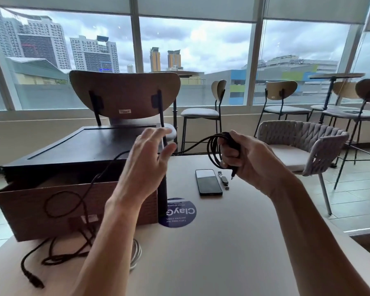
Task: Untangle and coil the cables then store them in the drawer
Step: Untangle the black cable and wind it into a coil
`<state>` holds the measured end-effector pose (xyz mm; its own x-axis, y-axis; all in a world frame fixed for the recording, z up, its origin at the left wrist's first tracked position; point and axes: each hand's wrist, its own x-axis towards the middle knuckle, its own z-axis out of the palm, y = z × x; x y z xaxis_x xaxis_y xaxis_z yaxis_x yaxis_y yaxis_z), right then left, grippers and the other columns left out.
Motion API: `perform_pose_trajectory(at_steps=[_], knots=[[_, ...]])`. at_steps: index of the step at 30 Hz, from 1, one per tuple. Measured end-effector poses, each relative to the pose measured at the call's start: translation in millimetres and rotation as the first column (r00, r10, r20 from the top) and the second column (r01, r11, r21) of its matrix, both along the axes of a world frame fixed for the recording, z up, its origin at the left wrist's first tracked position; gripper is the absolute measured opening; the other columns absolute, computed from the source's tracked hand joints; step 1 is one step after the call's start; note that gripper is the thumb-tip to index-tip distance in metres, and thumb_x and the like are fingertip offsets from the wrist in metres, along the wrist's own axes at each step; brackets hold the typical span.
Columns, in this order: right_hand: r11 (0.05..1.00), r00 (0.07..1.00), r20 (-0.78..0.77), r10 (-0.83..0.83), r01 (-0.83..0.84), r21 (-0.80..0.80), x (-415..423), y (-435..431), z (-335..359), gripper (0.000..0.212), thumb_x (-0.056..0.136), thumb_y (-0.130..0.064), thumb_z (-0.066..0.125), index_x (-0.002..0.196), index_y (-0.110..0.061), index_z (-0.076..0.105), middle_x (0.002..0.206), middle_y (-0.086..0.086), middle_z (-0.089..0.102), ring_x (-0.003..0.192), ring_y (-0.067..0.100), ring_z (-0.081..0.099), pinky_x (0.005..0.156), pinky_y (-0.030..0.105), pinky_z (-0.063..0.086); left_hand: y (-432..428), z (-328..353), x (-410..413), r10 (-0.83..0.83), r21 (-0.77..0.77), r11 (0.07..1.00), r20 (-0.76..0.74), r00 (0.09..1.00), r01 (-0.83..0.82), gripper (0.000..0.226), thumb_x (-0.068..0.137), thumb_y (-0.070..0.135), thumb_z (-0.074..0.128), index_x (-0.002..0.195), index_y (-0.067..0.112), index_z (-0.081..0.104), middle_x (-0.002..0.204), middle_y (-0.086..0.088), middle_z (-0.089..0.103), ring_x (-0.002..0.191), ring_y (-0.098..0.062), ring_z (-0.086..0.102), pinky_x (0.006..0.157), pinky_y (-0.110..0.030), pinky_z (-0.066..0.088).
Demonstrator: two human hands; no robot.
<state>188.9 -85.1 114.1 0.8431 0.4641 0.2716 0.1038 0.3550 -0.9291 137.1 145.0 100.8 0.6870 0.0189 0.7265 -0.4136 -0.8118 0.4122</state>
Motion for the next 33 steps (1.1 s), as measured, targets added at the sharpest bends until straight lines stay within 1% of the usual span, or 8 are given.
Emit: perform_pose_trajectory(at_steps=[3,5,9,13,17,26,30,33], knots=[[1.000,1.000,0.011,0.007,-0.006,-0.004,-4,7,1,0.034,0.107,-0.023,0.035,0.094,-0.002,0.058,0.062,-0.002,0.032,0.050,0.010,0.025,0.062,0.029,0.033,-28,-2,2,-0.156,-0.021,0.988,-0.097,0.983,0.155,0.055,0.097,0.053,0.043,0.139,0.021,0.055,0.132,0.003,0.063,0.113,-0.002,0.060,0.096,-0.023,0.049],[1.000,1.000,0.000,0.023,-0.023,-0.003,-5,9,1,0.035,0.107,-0.027,0.036,0.094,-0.002,0.058,0.062,-0.002,0.032,0.051,0.010,0.025,0.061,0.028,0.035,-40,-9,6,-0.174,-0.040,0.984,-0.073,0.982,0.172,0.032,0.102,0.042,0.047,0.113,0.020,0.068,0.103,0.008,0.072,0.084,0.008,0.061,0.074,-0.009,0.043],[0.989,0.991,-0.050,0.122,-0.125,-0.077,-9,8,2,0.043,0.106,-0.034,0.033,0.091,-0.004,0.060,0.062,-0.002,0.030,0.050,0.010,0.024,0.060,0.028,0.035,-44,-16,11,-0.139,-0.161,0.974,0.126,0.982,0.159,0.024,0.105,0.021,0.049,0.089,0.019,0.067,0.062,0.012,0.053,0.058,-0.005,0.050,0.056,-0.016,0.037],[0.933,0.935,-0.046,0.352,-0.354,-0.059,-17,16,2,0.034,0.101,-0.028,0.036,0.090,-0.006,0.060,0.057,-0.005,0.035,0.049,0.008,0.027,0.062,0.028,0.037,-46,-21,13,-0.126,-0.202,0.968,0.117,0.985,0.148,0.023,0.105,0.015,0.050,0.101,0.017,0.072,0.074,0.008,0.069,0.068,-0.010,0.065,0.063,-0.027,0.051],[0.898,0.919,-0.006,0.394,-0.383,0.218,-17,23,3,0.021,0.099,-0.020,0.036,0.098,-0.007,0.052,0.061,-0.004,0.047,0.052,0.008,0.040,0.067,0.025,0.048,-49,-31,19,-0.018,-0.129,0.992,-0.059,0.998,0.010,0.021,0.103,0.013,0.045,0.101,0.017,0.066,0.080,0.000,0.068,0.076,-0.020,0.066,0.070,-0.044,0.054],[0.778,0.969,-0.172,-0.177,0.245,0.579,9,8,6,0.024,0.107,-0.013,0.031,0.092,-0.007,0.050,0.071,0.006,0.060,0.062,0.017,0.057,0.076,0.031,0.048,-56,-19,5,-0.069,0.058,0.995,-0.232,0.970,0.084,0.011,0.101,0.022,0.057,0.094,0.017,0.064,0.080,0.001,0.066,0.076,-0.019,0.065,0.072,-0.041,0.055],[0.733,0.910,-0.174,-0.377,0.408,0.545,10,7,5,0.028,0.107,-0.012,0.031,0.090,-0.009,0.053,0.067,0.005,0.068,0.059,0.018,0.063,0.076,0.032,0.049,-58,-2,-8,-0.171,0.074,0.975,-0.340,0.925,0.207,0.014,0.100,0.024,0.060,0.090,0.015,0.066,0.077,0.001,0.067,0.076,-0.020,0.065,0.067,-0.030,0.049],[0.739,0.776,0.071,-0.627,0.564,0.367,7,13,0,0.034,0.108,-0.013,0.029,0.085,-0.012,0.054,0.062,0.001,0.064,0.057,0.013,0.058,0.064,0.027,0.047,-61,10,-17,-0.235,0.065,0.959,-0.353,0.905,0.275,0.016,0.097,0.027,0.063,0.084,0.018,0.065,0.072,0.002,0.068,0.071,-0.017,0.065,0.066,-0.029,0.049]])
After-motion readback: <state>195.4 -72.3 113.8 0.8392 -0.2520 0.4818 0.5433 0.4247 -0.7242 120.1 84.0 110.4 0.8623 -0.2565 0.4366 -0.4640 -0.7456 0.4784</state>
